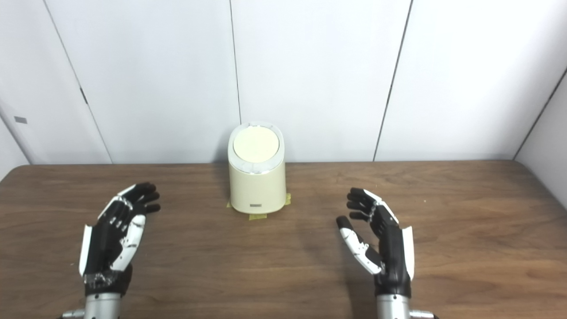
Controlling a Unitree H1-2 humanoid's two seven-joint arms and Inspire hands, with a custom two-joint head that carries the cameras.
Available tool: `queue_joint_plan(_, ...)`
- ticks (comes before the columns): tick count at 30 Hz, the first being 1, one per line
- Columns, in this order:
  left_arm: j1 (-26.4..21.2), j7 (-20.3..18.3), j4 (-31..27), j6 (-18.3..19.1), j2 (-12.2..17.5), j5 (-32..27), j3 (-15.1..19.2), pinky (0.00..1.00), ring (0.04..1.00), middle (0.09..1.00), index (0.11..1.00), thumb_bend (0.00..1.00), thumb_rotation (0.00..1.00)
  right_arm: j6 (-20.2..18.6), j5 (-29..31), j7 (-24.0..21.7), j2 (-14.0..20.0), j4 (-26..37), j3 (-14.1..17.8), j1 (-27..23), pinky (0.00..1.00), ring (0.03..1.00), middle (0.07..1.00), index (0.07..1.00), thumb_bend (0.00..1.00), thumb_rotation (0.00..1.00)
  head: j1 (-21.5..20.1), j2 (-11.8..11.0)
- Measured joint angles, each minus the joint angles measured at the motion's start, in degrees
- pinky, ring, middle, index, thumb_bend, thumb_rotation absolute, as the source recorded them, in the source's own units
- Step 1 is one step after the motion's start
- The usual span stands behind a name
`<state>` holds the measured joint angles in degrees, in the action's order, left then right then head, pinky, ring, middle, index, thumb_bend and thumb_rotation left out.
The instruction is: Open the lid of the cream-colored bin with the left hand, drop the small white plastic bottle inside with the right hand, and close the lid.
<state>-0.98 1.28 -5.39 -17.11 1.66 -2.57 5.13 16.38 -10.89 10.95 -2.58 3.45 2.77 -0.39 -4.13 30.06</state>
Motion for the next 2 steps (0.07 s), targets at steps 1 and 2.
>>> queue_joint_plan(1,0.25,-0.02,0.54,-0.05,-0.03,-0.19,-0.07,0.72,0.772,0.775,0.747,0.27,0.38,0.01,0.24,-0.05,0.05,0.04,0.0,0.09,0.62,0.696,0.716,0.705,0.26,0.33,0.0,0.0)
queue_joint_plan(2,0.44,-0.03,0.69,0.0,-0.09,-0.23,-0.14,0.72,0.771,0.773,0.743,0.26,0.35,0.02,0.29,-0.11,0.13,0.04,0.0,0.14,0.62,0.695,0.715,0.705,0.25,0.32,0.0,0.09)
